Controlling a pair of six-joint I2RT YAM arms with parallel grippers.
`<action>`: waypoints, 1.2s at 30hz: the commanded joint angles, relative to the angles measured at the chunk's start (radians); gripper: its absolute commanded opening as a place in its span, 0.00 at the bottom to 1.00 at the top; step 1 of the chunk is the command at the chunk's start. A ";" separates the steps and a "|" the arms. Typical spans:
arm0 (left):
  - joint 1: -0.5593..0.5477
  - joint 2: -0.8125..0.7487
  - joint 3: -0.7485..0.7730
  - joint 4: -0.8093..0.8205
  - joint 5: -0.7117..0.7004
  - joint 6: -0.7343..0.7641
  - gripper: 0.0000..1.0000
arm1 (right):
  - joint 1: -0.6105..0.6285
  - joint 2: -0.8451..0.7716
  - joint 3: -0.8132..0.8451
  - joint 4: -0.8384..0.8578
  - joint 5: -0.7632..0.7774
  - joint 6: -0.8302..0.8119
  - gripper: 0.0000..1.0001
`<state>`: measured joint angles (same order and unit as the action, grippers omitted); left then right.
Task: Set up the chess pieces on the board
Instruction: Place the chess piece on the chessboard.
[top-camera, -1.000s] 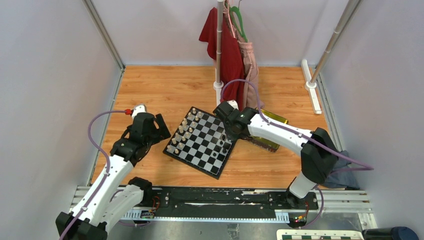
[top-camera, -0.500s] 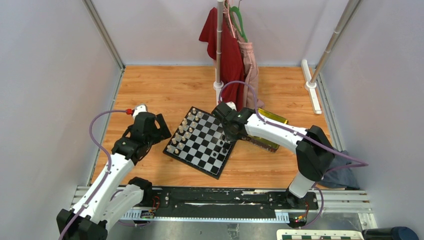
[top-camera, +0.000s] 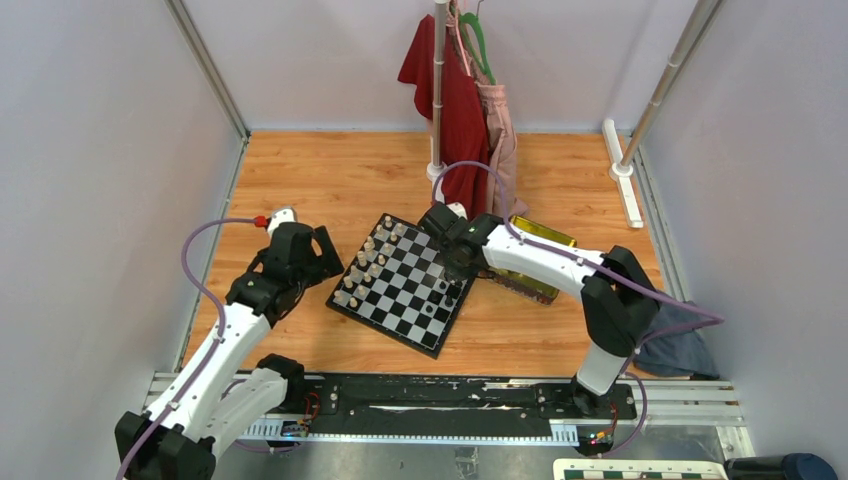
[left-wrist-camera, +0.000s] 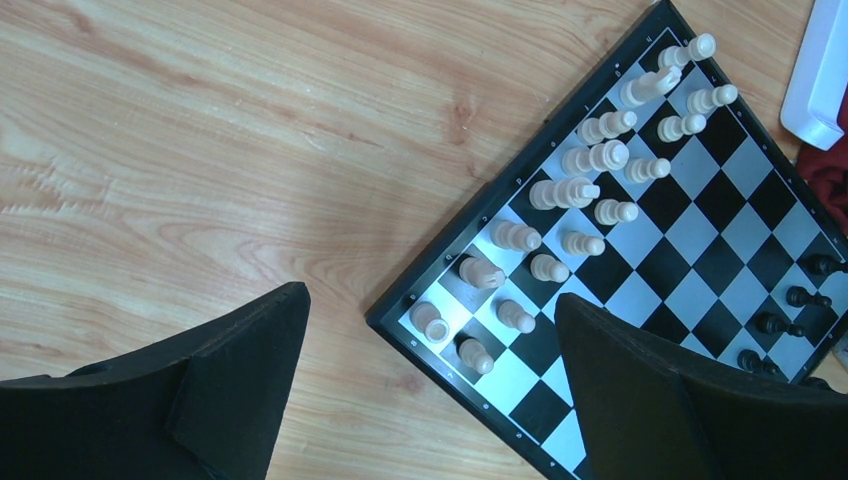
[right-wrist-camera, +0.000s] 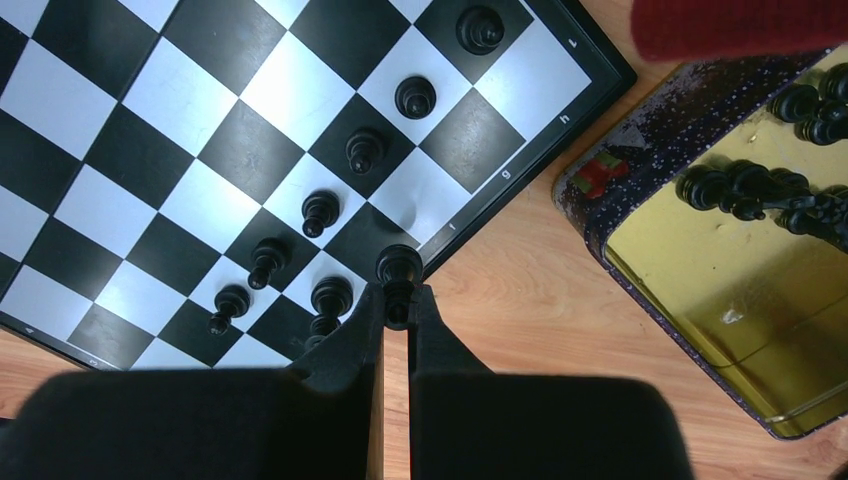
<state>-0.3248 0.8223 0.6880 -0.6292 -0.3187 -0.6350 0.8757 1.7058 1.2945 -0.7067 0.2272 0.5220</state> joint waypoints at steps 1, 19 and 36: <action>-0.003 0.010 -0.016 0.023 -0.013 0.016 1.00 | 0.013 0.023 0.031 -0.014 -0.014 -0.015 0.00; -0.003 0.038 -0.006 0.045 -0.014 0.042 1.00 | 0.016 0.083 0.045 -0.006 -0.050 -0.012 0.00; -0.003 0.038 -0.008 0.045 -0.013 0.044 1.00 | 0.016 0.101 0.040 -0.002 -0.060 -0.018 0.00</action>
<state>-0.3248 0.8623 0.6880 -0.5983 -0.3191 -0.6010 0.8768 1.7855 1.3182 -0.6987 0.1761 0.5209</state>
